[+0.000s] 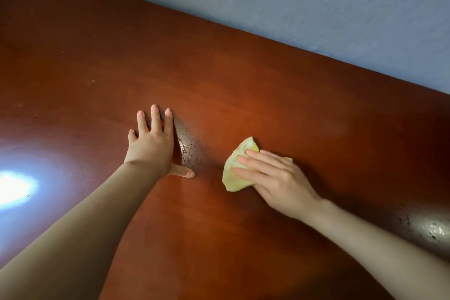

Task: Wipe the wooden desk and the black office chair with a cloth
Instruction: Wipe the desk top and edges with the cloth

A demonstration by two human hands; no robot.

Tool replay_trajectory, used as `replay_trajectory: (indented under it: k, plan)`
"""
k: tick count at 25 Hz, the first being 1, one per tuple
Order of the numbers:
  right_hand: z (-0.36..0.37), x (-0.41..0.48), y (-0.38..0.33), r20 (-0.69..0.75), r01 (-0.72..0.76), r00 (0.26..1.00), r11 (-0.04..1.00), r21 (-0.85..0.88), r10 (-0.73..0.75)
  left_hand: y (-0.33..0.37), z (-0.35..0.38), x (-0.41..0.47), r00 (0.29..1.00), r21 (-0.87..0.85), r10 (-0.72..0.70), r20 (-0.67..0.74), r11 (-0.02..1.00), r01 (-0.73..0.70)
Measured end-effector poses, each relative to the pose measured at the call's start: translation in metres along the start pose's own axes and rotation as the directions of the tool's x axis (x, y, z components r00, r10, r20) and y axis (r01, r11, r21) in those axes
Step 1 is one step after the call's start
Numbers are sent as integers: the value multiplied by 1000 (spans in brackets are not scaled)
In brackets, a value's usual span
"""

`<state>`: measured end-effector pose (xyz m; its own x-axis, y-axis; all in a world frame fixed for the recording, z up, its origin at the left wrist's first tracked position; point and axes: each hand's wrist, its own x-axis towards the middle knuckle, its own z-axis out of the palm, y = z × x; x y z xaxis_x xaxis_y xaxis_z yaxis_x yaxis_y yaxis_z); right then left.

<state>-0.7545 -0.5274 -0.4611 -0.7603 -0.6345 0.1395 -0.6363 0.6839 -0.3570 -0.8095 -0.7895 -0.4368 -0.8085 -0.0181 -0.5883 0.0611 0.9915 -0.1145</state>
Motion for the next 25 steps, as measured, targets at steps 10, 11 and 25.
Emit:
replay_trajectory:
  k: [10,11,25]
  plan:
    - [-47,77,159,-213,-606,780,795,-18,589,-1,2,1,1000,18,-2,-12,1000,2]
    - [-49,86,167,-238,-627,759,779,-18,606,0,2,1,1000,20,-2,-11,1000,2]
    - [-15,87,74,-113,-475,870,877,75,480,3,-5,-3,998,69,-44,-35,997,46]
